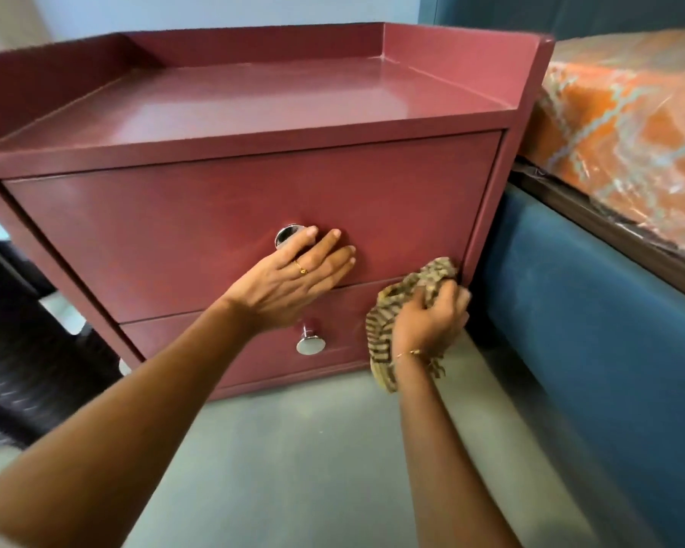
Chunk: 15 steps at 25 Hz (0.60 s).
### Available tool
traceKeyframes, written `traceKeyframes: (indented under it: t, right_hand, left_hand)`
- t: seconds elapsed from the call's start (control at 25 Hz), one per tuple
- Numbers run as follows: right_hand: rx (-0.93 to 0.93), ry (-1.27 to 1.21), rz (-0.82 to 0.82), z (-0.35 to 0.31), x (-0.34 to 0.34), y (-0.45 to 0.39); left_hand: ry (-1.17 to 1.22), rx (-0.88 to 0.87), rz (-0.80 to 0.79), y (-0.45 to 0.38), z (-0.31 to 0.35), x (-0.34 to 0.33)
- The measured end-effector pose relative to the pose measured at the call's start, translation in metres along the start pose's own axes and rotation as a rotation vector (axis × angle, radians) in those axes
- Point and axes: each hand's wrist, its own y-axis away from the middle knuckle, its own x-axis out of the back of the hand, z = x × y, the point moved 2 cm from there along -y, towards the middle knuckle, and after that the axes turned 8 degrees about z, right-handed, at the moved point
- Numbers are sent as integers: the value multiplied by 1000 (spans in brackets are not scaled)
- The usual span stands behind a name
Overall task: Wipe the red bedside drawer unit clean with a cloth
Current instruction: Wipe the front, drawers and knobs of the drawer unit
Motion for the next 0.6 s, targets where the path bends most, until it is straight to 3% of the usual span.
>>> traceKeyframes:
  t: [0.16, 0.24, 0.32, 0.44, 0.48, 0.52, 0.6]
  right_hand:
    - [481, -54, -228, -38, 1, 92]
    - [610, -60, -261, -40, -4, 93]
    - [425, 8, -226, -11, -7, 68]
    - [-313, 33, -185, 57, -16, 16]
    - [-466, 8, -183, 66, -17, 8]
    - [-492, -25, -158, 59, -16, 5]
    - [-276, -86, -34, 21, -15, 4]
  left_hand:
    - [37, 90, 101, 12, -5, 5]
    - [51, 115, 112, 9, -2, 6]
    - [54, 192, 86, 4, 6, 6]
    - [36, 198, -1, -1, 25, 3]
    - [75, 173, -18, -2, 30, 2]
    - [131, 168, -30, -2, 33, 2]
    - [217, 202, -38, -3, 35, 1]
